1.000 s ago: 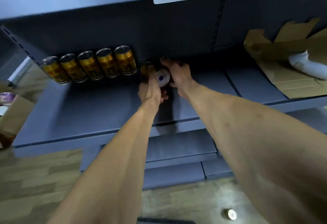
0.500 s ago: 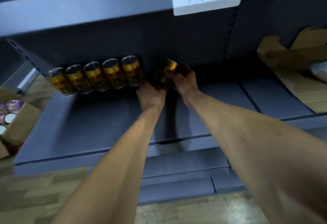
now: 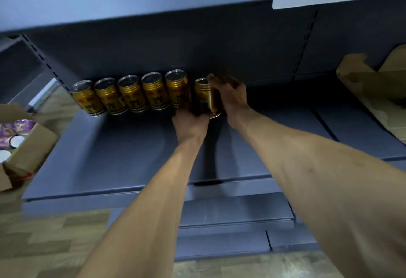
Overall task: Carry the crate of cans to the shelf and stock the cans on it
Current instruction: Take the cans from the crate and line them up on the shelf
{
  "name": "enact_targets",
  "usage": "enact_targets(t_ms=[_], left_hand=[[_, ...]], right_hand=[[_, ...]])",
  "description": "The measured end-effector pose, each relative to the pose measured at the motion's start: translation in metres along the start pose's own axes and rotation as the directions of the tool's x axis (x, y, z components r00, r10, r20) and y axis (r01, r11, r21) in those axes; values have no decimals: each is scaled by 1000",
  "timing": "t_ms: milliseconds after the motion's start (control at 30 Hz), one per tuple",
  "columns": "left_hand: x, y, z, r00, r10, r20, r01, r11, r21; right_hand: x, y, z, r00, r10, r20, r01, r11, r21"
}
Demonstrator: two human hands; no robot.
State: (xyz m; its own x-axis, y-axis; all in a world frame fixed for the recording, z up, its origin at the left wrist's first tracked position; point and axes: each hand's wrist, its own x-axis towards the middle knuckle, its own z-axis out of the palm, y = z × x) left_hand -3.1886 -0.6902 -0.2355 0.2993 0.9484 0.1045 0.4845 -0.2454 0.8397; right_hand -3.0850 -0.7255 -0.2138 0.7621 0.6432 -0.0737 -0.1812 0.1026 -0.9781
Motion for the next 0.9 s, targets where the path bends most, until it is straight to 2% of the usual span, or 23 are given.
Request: enact_targets(t_ms=[67, 133, 200, 333, 433, 533, 600, 700, 800, 900], left_hand=[[0, -2, 1, 1000, -11, -17, 12, 999, 39], [-3, -4, -1, 1000, 24, -1, -24, 998, 61], [-3, -6, -6, 999, 46, 21, -47, 998, 46], [9, -12, -16, 999, -31, 15, 32, 998, -56], [9, -12, -18, 1000, 1, -6, -2, 993, -120], [6, -12, -18, 996, 32, 82, -14, 979, -204], [7, -10, -14, 983, 80, 165, -61, 991, -115], [13, -9, -11, 989, 139, 58, -143, 987, 73], [14, -15, -14, 993, 90, -79, -89, 996, 16], [10, -16, -11, 996, 90, 2, -90, 996, 11]], right_hand=[[2, 7, 3, 999, -33, -20, 33, 999, -36], [0, 12, 8, 997, -75, -13, 72, 984, -163], [-1, 11, 14, 997, -69, -19, 63, 977, -203], [4, 14, 21, 992, 80, -97, -79, 997, 13], [2, 23, 15, 988, 87, -129, -90, 996, -18], [3, 25, 4, 977, 85, -194, -92, 995, -28], [4, 27, -2, 975, 62, -211, -72, 997, -42], [1, 29, -1, 982, 31, -185, -43, 997, -57], [-5, 26, 5, 987, -39, -156, 25, 996, -91], [-7, 30, 0, 987, -122, -105, 93, 966, -241]])
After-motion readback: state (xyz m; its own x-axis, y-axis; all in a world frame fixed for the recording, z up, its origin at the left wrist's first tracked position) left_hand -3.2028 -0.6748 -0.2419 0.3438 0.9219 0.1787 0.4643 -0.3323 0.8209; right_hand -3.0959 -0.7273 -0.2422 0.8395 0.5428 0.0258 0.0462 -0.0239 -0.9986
